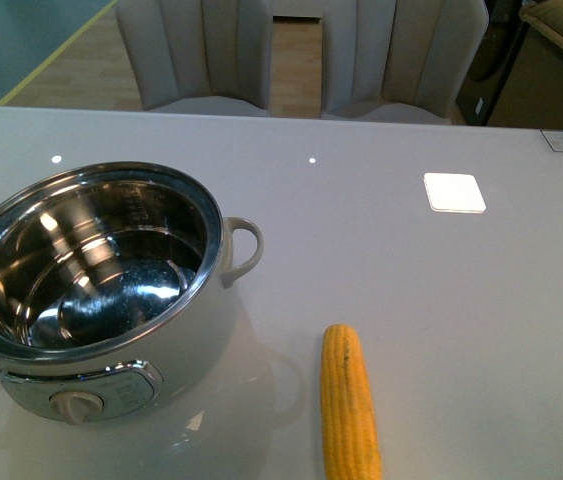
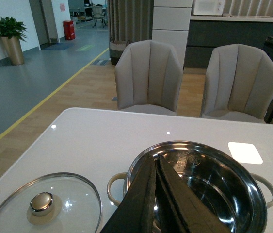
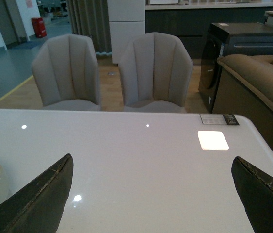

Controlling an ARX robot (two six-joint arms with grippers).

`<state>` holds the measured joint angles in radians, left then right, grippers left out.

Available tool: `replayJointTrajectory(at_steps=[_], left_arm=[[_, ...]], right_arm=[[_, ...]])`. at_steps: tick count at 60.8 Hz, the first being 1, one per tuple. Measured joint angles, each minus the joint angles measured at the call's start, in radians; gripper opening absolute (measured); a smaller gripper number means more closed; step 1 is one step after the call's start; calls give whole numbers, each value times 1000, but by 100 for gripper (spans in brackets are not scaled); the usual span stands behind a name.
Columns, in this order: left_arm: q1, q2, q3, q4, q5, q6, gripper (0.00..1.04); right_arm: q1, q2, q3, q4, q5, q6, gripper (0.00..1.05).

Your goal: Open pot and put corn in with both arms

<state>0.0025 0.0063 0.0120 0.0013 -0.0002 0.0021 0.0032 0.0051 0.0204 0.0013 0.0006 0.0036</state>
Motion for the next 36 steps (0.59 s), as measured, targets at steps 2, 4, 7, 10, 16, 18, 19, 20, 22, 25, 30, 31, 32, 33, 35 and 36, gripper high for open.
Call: replayJointTrajectory(at_steps=[2, 4, 7, 10, 16, 18, 19, 20, 22, 25, 30, 31, 32, 33, 35, 36], left_arm=[[0, 0, 0, 0, 0, 0, 15], [0, 0, 0, 0, 0, 0, 22], [0, 0, 0, 0, 0, 0, 31], [0, 0, 0, 0, 0, 0, 42], [0, 0, 0, 0, 0, 0, 66], [0, 0, 0, 0, 0, 0, 72], [0, 0, 0, 0, 0, 0, 75], [0, 0, 0, 0, 0, 0, 77], [0, 0, 0, 0, 0, 0, 84], [0, 0, 0, 0, 0, 0, 93], [0, 0, 0, 0, 0, 0, 98], [0, 0, 0, 0, 0, 0, 98], [0, 0, 0, 0, 0, 0, 98], [0, 0, 0, 0, 0, 0, 98], [0, 0, 0, 0, 0, 0, 98], [0, 0, 0, 0, 0, 0, 98]], right_arm=[[0, 0, 0, 0, 0, 0, 96], [0, 0, 0, 0, 0, 0, 96], [0, 0, 0, 0, 0, 0, 96], [0, 0, 0, 0, 0, 0, 96], [0, 0, 0, 0, 0, 0, 96], [0, 0, 0, 0, 0, 0, 96], [0, 0, 0, 0, 0, 0, 96], [0, 0, 0, 0, 0, 0, 96], [0, 0, 0, 0, 0, 0, 96], [0, 0, 0, 0, 0, 0, 96], [0, 0, 0, 0, 0, 0, 96], [0, 0, 0, 0, 0, 0, 96], [0, 0, 0, 0, 0, 0, 96], [0, 0, 0, 0, 0, 0, 96], [0, 0, 0, 0, 0, 0, 96], [0, 0, 0, 0, 0, 0, 96]])
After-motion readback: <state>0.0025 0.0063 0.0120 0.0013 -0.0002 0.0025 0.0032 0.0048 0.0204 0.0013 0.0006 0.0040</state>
